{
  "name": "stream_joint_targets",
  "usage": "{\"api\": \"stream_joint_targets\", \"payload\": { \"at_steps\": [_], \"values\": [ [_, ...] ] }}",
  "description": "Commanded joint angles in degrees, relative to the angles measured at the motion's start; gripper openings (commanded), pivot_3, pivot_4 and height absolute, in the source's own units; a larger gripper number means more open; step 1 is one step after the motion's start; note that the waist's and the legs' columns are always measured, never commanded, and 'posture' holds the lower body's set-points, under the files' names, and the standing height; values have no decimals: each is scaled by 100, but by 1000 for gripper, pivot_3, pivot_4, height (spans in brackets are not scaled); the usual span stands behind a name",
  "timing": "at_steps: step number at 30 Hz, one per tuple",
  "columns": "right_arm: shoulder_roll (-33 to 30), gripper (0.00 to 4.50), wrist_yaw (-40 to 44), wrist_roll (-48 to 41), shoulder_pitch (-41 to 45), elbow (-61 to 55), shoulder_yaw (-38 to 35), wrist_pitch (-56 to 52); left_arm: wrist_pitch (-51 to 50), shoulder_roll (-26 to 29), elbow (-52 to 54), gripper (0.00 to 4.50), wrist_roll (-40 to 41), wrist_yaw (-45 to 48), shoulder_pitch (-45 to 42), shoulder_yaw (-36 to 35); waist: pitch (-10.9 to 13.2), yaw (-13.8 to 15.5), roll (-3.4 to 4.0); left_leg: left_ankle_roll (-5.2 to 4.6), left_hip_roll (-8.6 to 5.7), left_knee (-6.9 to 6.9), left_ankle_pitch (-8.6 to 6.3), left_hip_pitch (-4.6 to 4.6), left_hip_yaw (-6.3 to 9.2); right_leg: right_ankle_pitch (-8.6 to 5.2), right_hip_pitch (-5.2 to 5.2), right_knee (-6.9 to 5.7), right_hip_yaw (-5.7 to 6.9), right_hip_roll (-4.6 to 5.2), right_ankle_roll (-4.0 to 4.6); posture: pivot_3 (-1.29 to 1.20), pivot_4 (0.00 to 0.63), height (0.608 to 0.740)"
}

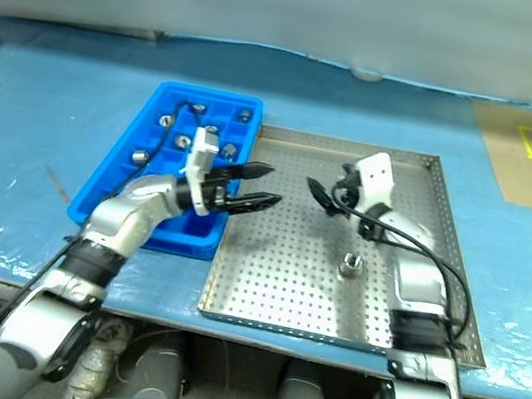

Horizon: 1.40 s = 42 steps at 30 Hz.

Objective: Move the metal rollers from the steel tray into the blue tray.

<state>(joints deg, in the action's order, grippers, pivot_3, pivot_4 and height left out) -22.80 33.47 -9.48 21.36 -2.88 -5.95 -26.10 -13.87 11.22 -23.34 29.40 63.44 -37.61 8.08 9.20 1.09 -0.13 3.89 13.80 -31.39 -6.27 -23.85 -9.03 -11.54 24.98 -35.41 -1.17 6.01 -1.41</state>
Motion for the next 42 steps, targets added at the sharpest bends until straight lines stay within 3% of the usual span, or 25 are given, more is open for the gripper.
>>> {"api": "stream_joint_targets", "payload": {
  "at_steps": [1,12,20,27,32,42],
  "values": [
    [-167,4358,-254,-190,-284,-825,-388,-272,372,-198,-598,4485,-343,527,-420,206,0,-63,-1,-9,0,-3,-4,4,-8,2,0,0,-10,0,-4,-458,150,740],
    [-606,4358,-602,-436,-1801,-2349,-1247,-964,1526,-1164,-3106,4485,-1659,1201,-1603,686,-1,-407,-2,-157,-10,-106,-95,-6,-98,26,-31,76,-69,29,-42,-662,150,740],
    [-548,4358,-903,-589,-2373,-3058,-1625,-1211,2423,-1700,-4186,4485,-2642,581,-2080,819,-1,-754,-1,-173,-9,-116,-107,-18,-99,4,-29,92,-67,30,-79,-761,150,740],
    [-429,4358,-1124,-654,-2669,-3255,-1613,-1186,2674,-1773,-4577,4485,-3223,-134,-2306,801,-1,-1169,-2,-190,-13,-142,-123,-40,-98,-5,-27,99,-65,36,-94,-776,150,740],
    [-477,4358,-1163,-654,-2610,-3141,-1501,-1156,2474,-1731,-4584,4485,-3131,-76,-2417,526,-1,-1447,-1,-207,-19,-166,-134,-91,-93,-7,-8,118,-56,45,-97,-752,150,740],
    [-573,4358,-1077,-612,-2375,-2809,-1261,-1052,2107,-1413,-4390,4485,-3057,234,-2419,193,-3,-1610,2,-240,-39,-171,-154,-119,-91,26,-17,160,-39,72,-56,-702,150,740]
  ]
}}
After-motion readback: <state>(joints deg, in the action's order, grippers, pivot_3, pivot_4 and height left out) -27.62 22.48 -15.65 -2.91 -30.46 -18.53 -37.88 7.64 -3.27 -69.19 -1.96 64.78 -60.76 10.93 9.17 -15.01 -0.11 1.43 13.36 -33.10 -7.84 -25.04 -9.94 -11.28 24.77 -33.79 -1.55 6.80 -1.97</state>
